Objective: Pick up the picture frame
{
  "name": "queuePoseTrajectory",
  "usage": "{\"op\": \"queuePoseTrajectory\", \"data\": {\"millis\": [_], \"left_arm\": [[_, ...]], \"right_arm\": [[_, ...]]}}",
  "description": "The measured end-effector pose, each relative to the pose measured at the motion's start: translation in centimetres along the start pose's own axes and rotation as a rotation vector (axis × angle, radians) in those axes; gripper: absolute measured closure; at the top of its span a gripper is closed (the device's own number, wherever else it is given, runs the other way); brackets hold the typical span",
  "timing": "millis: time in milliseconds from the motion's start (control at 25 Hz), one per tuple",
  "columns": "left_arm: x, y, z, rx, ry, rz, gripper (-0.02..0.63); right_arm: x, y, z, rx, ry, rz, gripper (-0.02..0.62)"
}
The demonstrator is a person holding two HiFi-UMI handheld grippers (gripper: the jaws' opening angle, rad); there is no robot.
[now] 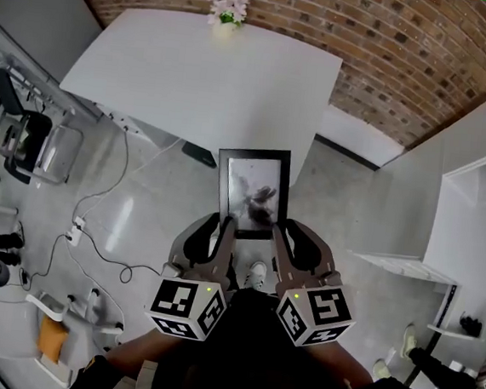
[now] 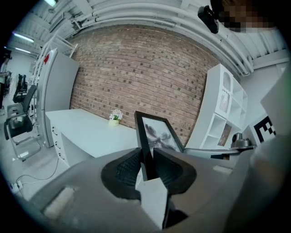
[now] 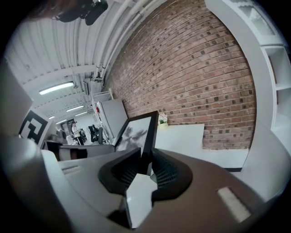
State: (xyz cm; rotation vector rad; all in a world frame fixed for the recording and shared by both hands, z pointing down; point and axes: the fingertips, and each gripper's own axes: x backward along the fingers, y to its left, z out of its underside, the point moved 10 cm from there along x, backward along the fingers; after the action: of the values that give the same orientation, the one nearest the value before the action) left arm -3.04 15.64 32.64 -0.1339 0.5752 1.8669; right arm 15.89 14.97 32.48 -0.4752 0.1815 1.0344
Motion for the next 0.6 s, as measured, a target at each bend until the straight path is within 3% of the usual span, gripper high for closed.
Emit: {"op": "queuePoseTrajectory", "data": {"millis": [600], "left_arm": [[3.1, 1.1, 0.5, 0.037, -0.048, -0.028, 0.531]], "right_arm": [[0.5, 2.5, 0.5, 0.025, -0.008, -0.042, 0.52]]}}
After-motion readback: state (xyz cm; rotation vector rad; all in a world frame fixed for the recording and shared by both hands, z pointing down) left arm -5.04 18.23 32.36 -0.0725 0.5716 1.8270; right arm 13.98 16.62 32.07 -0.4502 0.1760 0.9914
